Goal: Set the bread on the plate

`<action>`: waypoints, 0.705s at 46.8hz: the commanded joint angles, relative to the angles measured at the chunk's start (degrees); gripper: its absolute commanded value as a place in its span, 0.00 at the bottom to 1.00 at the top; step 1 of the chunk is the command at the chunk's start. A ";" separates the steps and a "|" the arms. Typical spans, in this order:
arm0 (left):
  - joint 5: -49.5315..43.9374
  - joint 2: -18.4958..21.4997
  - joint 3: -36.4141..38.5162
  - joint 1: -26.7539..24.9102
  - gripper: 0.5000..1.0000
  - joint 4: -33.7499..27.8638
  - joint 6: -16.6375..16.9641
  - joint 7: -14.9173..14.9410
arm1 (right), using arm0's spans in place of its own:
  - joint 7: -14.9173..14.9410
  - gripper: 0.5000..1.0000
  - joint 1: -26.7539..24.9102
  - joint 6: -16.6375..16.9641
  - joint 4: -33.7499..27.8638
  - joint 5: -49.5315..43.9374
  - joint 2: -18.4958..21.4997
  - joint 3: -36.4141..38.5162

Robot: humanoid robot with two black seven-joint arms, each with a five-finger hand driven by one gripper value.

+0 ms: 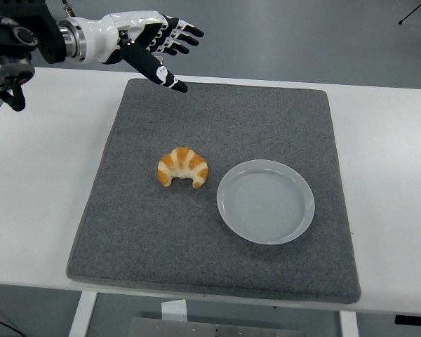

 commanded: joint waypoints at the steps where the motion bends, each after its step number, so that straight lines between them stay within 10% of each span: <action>1: 5.71 0.06 0.93 -0.44 0.98 -0.64 0.04 -0.01 | 0.01 0.90 -0.01 0.00 0.00 0.00 0.00 0.05; 18: 20.48 -0.29 2.08 6.15 0.98 -0.02 3.38 -0.18 | 0.01 0.90 -0.01 0.00 0.00 0.00 0.00 -0.04; 33: 29.89 -0.20 -14.52 25.65 0.98 4.45 11.38 -1.67 | 0.01 0.91 -0.01 0.00 0.00 0.00 0.00 -0.04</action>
